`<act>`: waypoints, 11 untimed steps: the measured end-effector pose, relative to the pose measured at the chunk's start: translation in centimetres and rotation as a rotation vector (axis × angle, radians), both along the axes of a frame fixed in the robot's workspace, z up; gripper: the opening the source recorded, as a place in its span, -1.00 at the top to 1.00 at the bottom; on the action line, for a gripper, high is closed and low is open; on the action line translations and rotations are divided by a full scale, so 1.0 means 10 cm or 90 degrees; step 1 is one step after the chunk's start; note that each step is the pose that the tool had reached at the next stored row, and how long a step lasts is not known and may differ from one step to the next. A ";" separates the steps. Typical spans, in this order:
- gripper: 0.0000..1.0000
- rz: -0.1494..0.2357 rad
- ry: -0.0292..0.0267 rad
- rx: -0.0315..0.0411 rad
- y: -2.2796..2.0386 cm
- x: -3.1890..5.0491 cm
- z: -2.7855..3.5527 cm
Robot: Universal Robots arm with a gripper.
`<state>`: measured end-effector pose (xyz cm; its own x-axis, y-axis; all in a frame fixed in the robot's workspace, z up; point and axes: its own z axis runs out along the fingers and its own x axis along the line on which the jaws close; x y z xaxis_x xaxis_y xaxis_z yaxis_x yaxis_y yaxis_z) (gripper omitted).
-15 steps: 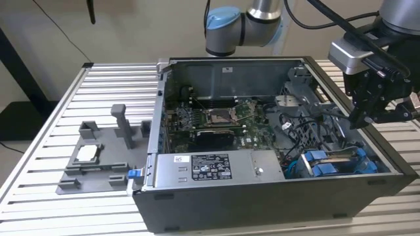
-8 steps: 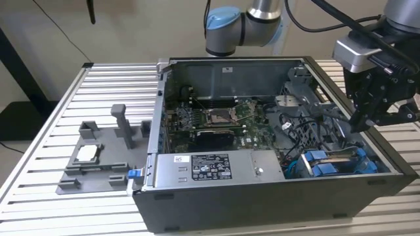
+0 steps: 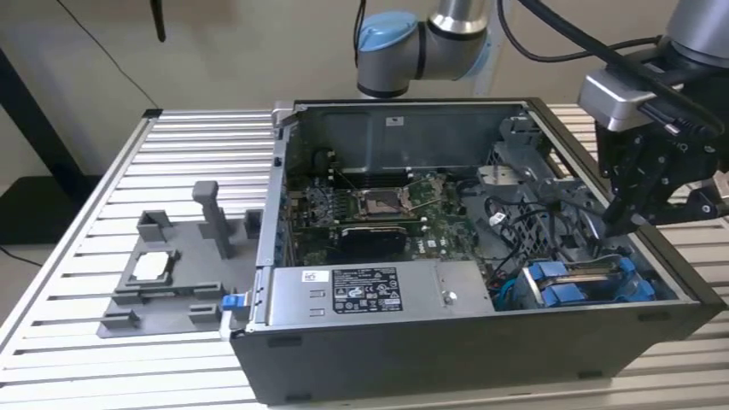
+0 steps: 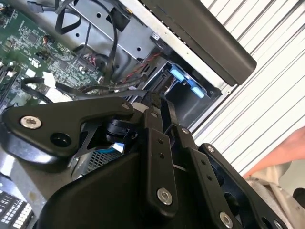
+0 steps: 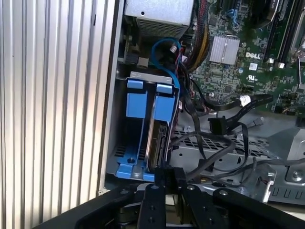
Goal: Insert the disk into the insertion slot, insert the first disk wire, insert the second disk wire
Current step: 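Insert the first disk wire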
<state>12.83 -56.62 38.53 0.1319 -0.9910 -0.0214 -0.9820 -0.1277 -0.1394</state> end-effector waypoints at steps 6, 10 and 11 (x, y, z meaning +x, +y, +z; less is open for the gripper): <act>0.62 -0.049 0.0037 0.0001 0.000 0.000 -0.074; 0.62 -0.081 0.0045 0.0010 0.001 0.001 -0.105; 0.62 -0.089 0.0054 0.0011 0.001 0.001 -0.114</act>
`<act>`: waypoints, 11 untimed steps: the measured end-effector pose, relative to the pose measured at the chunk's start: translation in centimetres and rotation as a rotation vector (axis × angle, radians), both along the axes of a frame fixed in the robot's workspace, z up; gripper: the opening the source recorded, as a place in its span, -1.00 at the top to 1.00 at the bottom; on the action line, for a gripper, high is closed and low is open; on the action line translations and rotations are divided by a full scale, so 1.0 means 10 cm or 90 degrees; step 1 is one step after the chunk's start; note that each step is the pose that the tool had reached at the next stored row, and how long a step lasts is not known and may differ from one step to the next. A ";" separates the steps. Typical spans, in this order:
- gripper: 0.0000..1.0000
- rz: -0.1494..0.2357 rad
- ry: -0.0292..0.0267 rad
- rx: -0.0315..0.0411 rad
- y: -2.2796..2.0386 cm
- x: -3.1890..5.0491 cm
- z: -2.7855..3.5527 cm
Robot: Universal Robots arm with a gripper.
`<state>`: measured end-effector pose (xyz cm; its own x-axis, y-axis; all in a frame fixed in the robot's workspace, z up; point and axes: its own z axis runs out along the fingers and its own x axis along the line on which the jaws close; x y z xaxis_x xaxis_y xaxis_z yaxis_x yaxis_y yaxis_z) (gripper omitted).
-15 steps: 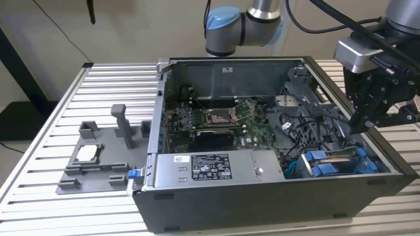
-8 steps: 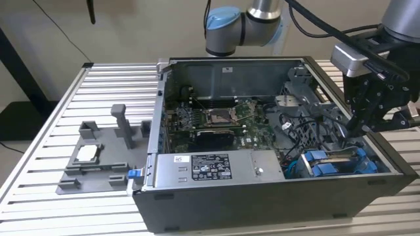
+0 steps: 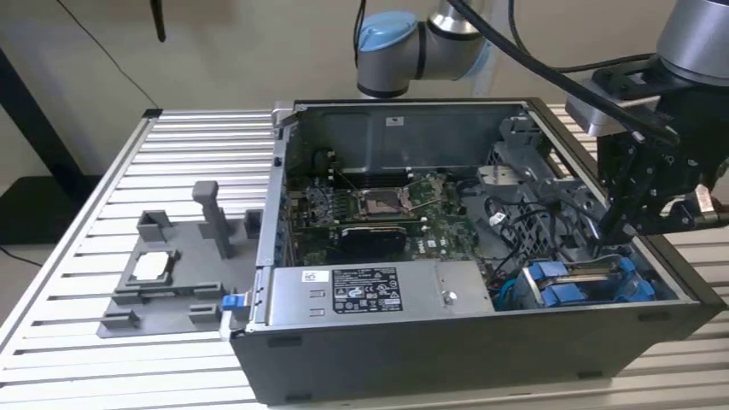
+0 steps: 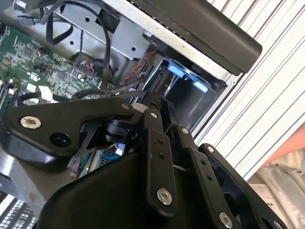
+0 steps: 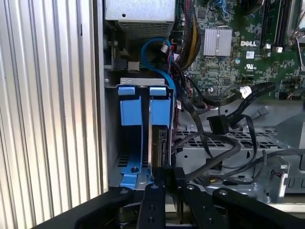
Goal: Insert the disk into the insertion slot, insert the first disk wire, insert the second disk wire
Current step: 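Insert the first disk wire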
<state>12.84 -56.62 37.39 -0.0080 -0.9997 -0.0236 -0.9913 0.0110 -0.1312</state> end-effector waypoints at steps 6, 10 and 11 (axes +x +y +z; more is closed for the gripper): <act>0.62 -0.008 0.0198 0.0008 0.000 0.026 -0.037; 0.62 -0.010 0.0262 0.0036 0.000 0.052 -0.066; 0.62 -0.010 0.0270 0.0042 0.000 0.063 -0.076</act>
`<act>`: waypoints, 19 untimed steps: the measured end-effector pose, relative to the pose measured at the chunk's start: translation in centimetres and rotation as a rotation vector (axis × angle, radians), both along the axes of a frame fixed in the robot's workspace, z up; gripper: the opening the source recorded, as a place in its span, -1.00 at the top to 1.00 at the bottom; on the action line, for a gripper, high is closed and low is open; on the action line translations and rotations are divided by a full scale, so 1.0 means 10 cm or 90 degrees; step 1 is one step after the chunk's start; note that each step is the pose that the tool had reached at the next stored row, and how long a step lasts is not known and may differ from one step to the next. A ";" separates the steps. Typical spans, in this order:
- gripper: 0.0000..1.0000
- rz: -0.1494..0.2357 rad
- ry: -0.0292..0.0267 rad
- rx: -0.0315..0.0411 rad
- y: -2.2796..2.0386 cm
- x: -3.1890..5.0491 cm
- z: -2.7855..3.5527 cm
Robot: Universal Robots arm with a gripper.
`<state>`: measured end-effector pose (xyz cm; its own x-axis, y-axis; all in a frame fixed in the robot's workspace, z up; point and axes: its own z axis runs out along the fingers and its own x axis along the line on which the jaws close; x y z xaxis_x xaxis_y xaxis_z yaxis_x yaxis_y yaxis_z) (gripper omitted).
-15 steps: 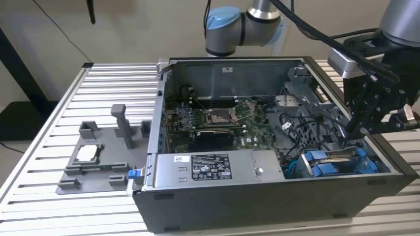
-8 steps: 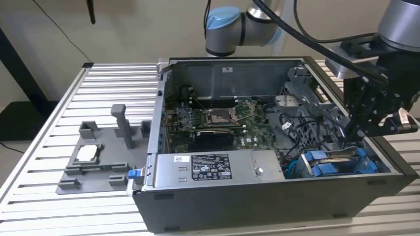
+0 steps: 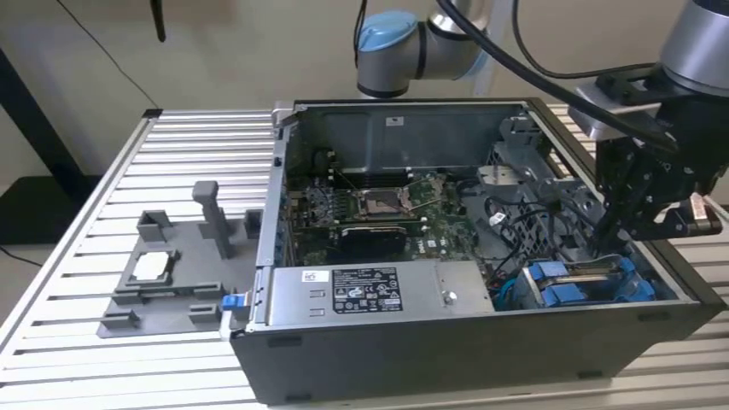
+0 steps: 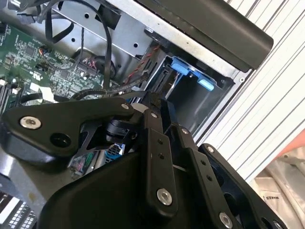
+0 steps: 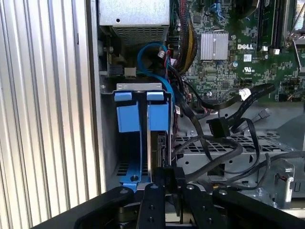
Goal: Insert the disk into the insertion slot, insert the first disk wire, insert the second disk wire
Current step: 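Insert the first disk wire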
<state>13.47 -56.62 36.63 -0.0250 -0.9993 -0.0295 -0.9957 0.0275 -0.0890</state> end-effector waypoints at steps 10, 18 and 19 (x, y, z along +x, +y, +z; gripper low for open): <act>0.62 -0.002 0.0070 0.0021 -0.001 0.060 -0.066; 0.62 -0.003 0.0106 0.0022 0.000 0.090 -0.081; 0.62 -0.003 0.0125 0.0023 0.000 0.100 -0.090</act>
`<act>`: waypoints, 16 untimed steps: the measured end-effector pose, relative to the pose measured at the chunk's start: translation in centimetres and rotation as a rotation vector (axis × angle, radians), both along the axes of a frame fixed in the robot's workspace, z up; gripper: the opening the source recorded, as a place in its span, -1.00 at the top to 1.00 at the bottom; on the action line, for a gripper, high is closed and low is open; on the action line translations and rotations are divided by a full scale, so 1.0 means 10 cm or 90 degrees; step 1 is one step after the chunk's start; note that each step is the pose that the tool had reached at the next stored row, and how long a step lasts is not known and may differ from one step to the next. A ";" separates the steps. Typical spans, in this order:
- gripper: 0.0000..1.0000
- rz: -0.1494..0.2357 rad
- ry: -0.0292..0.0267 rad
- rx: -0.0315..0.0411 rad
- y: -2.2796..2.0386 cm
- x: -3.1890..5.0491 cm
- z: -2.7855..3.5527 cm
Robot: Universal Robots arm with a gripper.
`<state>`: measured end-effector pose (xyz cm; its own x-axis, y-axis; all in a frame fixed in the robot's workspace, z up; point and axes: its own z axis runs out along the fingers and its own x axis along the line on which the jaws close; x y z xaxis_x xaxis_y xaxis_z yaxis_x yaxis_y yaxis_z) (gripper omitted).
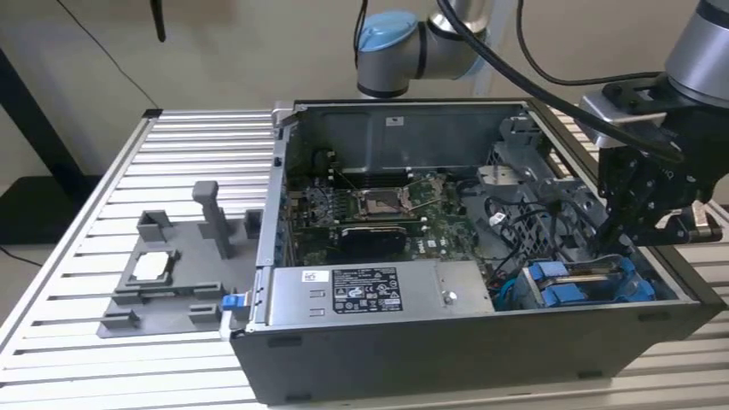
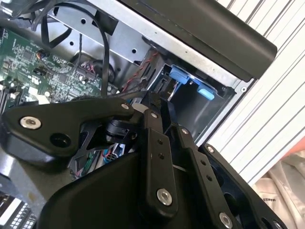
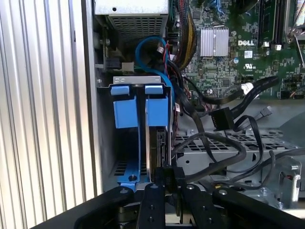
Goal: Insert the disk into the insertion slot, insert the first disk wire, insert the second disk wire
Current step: 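Insert the first disk wire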
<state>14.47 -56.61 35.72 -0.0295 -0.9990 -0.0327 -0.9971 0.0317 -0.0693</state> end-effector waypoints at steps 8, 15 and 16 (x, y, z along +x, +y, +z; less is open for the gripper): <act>0.62 -0.003 0.0127 -0.0002 -0.002 0.058 -0.087; 0.62 -0.005 0.0214 0.0001 -0.009 0.094 -0.137; 0.62 -0.005 0.0214 0.0000 -0.009 0.098 -0.138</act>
<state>15.45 -56.70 34.34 -0.0381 -0.9988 -0.0316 -0.9986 0.0392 -0.0357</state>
